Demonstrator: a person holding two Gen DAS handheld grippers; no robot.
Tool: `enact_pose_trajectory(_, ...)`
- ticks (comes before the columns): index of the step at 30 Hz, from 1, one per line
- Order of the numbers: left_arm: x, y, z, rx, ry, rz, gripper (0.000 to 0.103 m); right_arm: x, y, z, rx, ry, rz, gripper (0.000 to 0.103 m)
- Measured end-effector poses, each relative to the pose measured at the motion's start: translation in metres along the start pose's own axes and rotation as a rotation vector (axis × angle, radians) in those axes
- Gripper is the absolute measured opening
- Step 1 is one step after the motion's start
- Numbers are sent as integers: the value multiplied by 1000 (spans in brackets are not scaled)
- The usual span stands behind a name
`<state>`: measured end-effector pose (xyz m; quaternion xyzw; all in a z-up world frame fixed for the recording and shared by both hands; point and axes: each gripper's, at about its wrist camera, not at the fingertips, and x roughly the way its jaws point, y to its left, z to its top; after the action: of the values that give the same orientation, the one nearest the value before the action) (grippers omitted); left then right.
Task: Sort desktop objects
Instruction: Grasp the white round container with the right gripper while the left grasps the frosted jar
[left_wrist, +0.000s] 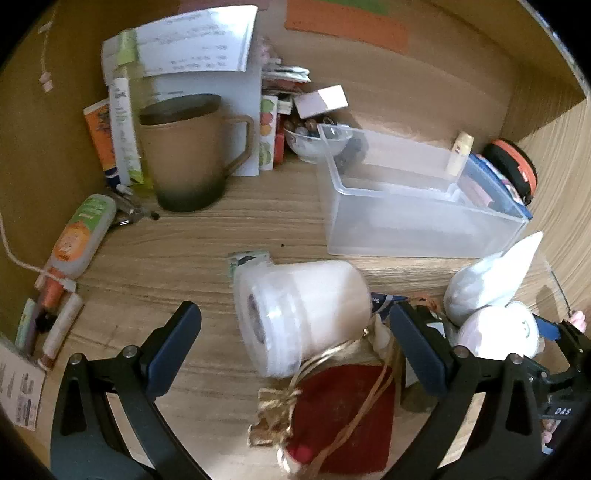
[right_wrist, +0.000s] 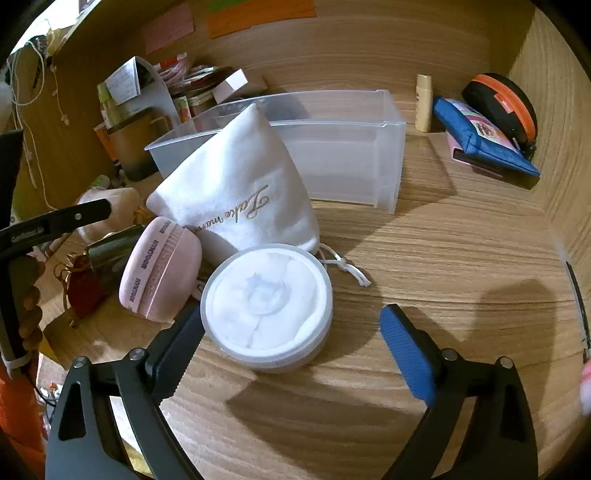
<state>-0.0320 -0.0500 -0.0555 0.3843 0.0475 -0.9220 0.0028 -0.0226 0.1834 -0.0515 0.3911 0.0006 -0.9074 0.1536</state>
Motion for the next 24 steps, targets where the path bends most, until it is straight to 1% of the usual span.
enact_pose_trajectory(3, 11, -3, 3, 11, 31, 33, 103, 1, 2, 2, -4, -7, 3, 91)
enact_pose_trajectory(5, 16, -3, 5, 22, 49, 45, 103, 2, 2, 3, -1, -9, 2, 91)
enact_pose_trajectory(6, 17, -2, 6, 19, 56, 47, 103, 2, 3, 3, -2, -10, 3, 89)
enact_pose_trajectory(7, 18, -1, 6, 18, 62, 48, 103, 2, 4, 3, -4, -11, 4, 85)
enact_pose_trajectory(8, 20, 1, 6, 15, 69, 53, 103, 4, 5, 3, -9, -8, 9, 83)
enact_pose_trajectory(9, 22, 2, 6, 12, 80, 52, 100, 4, 7, 4, -18, -7, 1, 81)
enact_pose_trajectory(10, 24, 4, 6, 6, 96, 32, 95, 5, 8, 4, -23, -8, -3, 80)
enact_pose_trajectory(11, 27, 4, 7, 4, 115, 16, 93, 6, 9, 4, -29, -5, -4, 79)
enact_pose_trajectory(13, 32, 4, 7, 5, 145, 1, 84, 7, 10, 5, -35, -7, -12, 76)
enact_pose_trajectory(14, 34, 2, 6, 14, 154, 7, 84, 7, 11, 5, -40, -9, -14, 75)
enact_pose_trajectory(16, 35, 0, 6, 26, 153, 26, 82, 8, 12, 5, -46, -15, -13, 66)
enact_pose_trajectory(17, 34, -1, 6, 26, 150, 31, 81, 8, 13, 5, -45, -17, -13, 64)
enact_pose_trajectory(18, 34, -1, 6, 22, 144, 30, 79, 8, 13, 5, -44, -19, -16, 64)
enact_pose_trajectory(19, 33, 0, 7, 16, 136, 26, 73, 8, 13, 5, -41, -19, -16, 63)
enact_pose_trajectory(24, 31, 6, 14, -14, 112, 29, 69, 3, 7, 5, -8, -26, 4, 63)
